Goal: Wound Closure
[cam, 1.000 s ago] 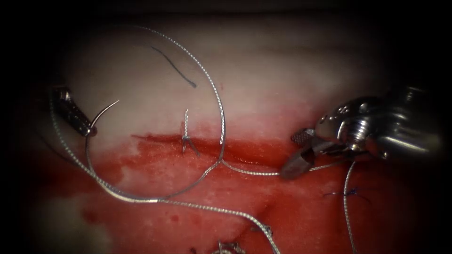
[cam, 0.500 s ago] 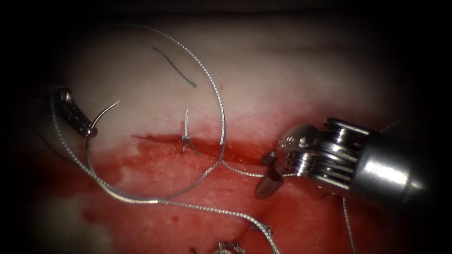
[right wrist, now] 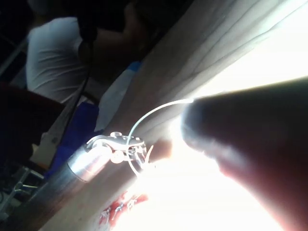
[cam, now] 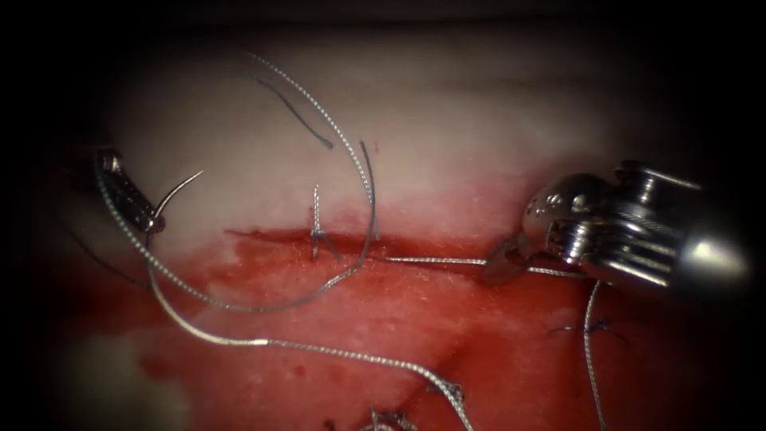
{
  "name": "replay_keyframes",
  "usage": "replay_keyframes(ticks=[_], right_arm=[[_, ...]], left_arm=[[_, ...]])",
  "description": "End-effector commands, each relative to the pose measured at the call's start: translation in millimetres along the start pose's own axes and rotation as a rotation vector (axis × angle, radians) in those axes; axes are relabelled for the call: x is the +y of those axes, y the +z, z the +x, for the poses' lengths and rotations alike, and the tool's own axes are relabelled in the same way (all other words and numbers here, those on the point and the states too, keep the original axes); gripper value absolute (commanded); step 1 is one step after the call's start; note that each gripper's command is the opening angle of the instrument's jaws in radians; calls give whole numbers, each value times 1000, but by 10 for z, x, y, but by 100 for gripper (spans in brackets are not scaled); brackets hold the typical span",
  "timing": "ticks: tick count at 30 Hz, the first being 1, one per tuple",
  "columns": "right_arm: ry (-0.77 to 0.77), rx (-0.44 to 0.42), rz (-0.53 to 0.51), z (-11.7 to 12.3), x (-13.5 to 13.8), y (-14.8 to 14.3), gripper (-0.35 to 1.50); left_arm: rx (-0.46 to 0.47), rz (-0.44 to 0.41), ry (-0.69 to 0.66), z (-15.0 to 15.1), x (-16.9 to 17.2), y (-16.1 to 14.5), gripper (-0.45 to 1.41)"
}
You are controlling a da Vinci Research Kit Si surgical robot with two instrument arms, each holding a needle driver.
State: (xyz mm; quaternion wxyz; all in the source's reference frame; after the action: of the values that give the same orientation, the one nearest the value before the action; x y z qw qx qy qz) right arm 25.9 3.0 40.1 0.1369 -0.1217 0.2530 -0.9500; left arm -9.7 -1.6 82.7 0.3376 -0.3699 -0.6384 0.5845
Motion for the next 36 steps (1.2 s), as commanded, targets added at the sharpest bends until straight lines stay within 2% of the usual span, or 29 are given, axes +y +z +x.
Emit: replay_keyframes(ticks=[1,6,10,13,16,18,19,22,24,27,28,32,36], right_arm=[[19,-9,1,-6,-9,-14,-35],[52,-17,45,18,-28,-20,-35],[107,14,-16,26,-31,-23,-35],[219,17,102,62,-48,-43,-35],[309,122,211,107,-81,-60,-35],[353,158,267,134,-96,-68,-35],[399,174,323,164,-112,-77,-35],[495,230,364,211,-128,-92,-35],[538,235,379,227,-132,-98,-35],[548,257,376,239,-133,-102,-35],[545,225,388,234,-132,-102,-35],[556,203,388,214,-127,-96,-35],[590,222,392,220,-128,-93,-35]], left_arm=[[4,2,10,12,10,-6,-45],[4,2,10,12,10,-6,-45],[3,2,10,12,10,-6,-45],[3,3,10,12,10,-6,-45],[3,3,10,12,10,-6,-45],[3,3,10,12,10,-6,-45],[3,3,10,12,10,-6,-45],[3,3,10,12,10,-6,-45],[2,3,4,12,10,-7,-45],[2,3,4,12,10,-7,-45],[2,3,4,12,10,-7,-45],[2,3,4,12,10,-7,-45],[2,4,4,11,11,-7,-45]])
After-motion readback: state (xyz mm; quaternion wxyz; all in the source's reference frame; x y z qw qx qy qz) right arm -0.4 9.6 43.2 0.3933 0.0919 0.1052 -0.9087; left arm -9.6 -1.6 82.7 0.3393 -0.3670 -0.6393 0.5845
